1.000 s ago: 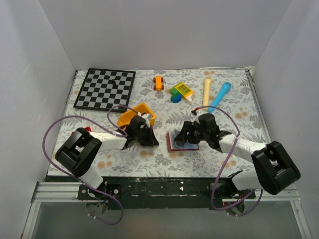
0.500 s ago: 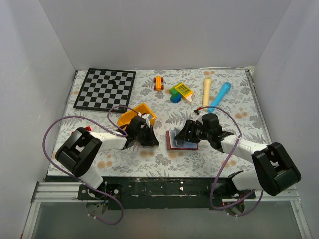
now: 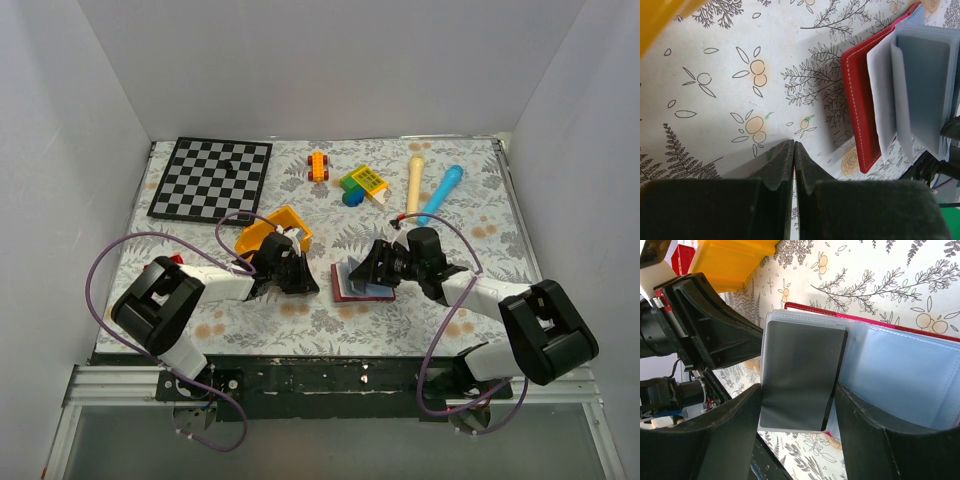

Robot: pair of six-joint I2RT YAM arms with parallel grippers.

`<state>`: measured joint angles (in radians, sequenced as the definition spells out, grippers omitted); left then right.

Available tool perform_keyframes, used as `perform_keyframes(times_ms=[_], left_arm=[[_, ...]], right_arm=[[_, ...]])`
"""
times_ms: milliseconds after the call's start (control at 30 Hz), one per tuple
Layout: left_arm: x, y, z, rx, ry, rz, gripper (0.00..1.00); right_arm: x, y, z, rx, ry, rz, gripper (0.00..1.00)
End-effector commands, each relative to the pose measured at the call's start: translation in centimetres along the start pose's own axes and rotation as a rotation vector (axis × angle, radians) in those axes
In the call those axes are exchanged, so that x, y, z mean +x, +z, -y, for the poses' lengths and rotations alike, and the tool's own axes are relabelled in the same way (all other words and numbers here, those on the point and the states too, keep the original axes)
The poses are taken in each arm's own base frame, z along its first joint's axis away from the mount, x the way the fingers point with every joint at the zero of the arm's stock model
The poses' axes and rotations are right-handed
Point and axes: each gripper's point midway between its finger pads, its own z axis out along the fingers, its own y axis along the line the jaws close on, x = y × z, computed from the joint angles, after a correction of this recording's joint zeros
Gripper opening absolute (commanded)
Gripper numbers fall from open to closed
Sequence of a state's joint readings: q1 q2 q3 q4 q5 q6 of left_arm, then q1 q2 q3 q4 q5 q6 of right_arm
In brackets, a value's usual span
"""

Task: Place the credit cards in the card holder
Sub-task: Insert the credit card into the card holder.

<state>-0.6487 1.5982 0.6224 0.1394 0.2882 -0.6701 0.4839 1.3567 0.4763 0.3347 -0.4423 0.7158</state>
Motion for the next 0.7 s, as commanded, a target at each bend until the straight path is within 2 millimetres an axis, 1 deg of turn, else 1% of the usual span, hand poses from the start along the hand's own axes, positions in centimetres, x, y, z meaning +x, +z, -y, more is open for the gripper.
perform_keyframes(times_ms=[0, 467, 667], left_arm=[[1.01, 0.04, -1.13, -0.036, -0.004, -0.033, 0.0], [0.82, 0.2, -0.98, -0.033, -0.003, -0.035, 0.0], [1.13, 0.17, -1.25, -0.04, -0.004, -0.041, 0.0]], right_arm=[[-0.66, 0.23, -1.2, -0.071, -0.013, 0.011, 0.67], [-0.5, 0.23, -1.15, -0.084, -0.001, 0.002, 0.68], [-0.41, 0.3, -1.25, -0.097, -0.001, -0.004, 0.69]])
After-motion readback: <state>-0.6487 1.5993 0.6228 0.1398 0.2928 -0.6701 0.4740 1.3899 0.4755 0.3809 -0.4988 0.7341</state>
